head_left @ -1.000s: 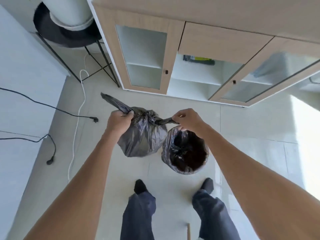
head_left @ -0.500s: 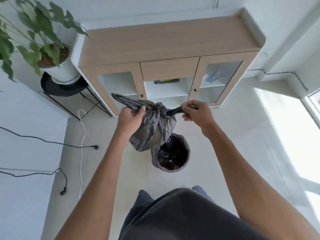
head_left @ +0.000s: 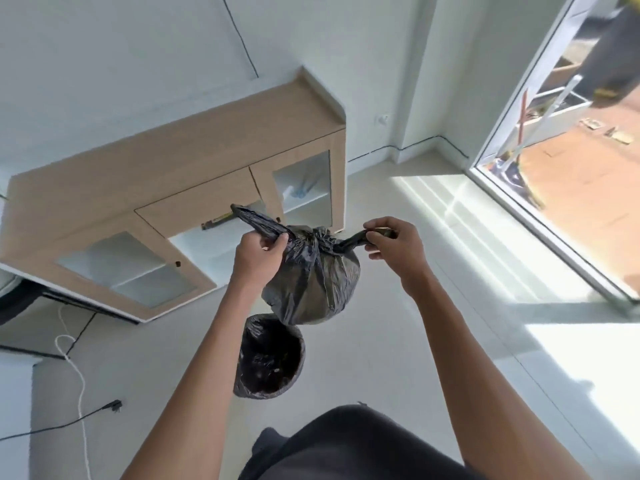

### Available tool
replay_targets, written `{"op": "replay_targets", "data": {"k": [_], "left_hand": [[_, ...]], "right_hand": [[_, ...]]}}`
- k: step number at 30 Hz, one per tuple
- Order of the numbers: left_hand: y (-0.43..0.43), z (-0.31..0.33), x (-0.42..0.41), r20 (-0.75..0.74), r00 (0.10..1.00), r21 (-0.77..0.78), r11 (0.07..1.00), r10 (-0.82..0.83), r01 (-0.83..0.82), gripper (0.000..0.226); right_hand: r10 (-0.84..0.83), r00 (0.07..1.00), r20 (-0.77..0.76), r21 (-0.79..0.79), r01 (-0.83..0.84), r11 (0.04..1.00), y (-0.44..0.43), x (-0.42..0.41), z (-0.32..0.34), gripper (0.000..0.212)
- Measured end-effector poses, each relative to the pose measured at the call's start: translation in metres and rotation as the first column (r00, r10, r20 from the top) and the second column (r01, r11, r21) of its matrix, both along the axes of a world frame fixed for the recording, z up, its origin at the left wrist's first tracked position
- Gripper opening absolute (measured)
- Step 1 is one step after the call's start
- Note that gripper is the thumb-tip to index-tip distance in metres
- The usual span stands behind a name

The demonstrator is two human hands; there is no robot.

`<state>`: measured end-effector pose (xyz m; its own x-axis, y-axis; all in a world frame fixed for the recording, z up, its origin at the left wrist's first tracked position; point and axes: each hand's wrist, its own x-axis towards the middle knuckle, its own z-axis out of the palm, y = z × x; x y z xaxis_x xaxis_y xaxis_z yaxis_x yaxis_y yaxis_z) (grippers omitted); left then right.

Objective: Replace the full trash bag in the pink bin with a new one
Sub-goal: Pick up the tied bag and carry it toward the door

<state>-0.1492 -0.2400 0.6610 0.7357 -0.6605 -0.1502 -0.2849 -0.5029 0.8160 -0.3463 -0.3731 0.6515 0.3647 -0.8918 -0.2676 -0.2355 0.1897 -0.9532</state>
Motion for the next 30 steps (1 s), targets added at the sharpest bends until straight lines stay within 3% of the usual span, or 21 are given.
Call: {"op": "replay_targets", "data": {"k": [4, 10, 13, 17, 26, 30], "left_hand": [[-0.065, 0.007, -0.048, 0.015, 0.992, -0.048, 0.991, -0.125, 0.126, 0.027], [-0.162, 0.013, -0.114, -0.003, 0.952, -0.062, 0.951, -0.305, 0.304, 0.051], [-0.209, 0.011, -0.146, -0.01, 0.922, -0.05, 0.921, -0.387, 0.386, 0.046], [-0.272, 0.002, -0.185, -0.036, 0.853, -0.061, 0.853, -0.521, 0.519, 0.031], [-0.415, -0.014, -0.271, -0.116, 0.665, -0.018, 0.671, -0.737, 0.741, 0.019], [-0.468, -0.027, -0.309, -0.17, 0.6, -0.019, 0.612, -0.781, 0.791, 0.028]], "right_hand": [[-0.114, 0.993, 0.024, 0.006, 0.114, 0.993, -0.034, -0.055, 0.01, 0.018], [-0.337, 0.94, 0.042, -0.014, 0.338, 0.941, -0.079, -0.135, 0.016, 0.021], [-0.432, 0.901, 0.027, -0.027, 0.433, 0.901, -0.101, -0.172, 0.015, 0.022], [-0.539, 0.842, 0.002, -0.027, 0.539, 0.842, -0.132, -0.215, 0.012, 0.023], [-0.725, 0.686, -0.053, -0.019, 0.726, 0.688, -0.22, -0.295, 0.004, 0.016], [-0.8, 0.598, -0.04, 0.001, 0.801, 0.599, -0.25, -0.326, -0.005, 0.014]]}}
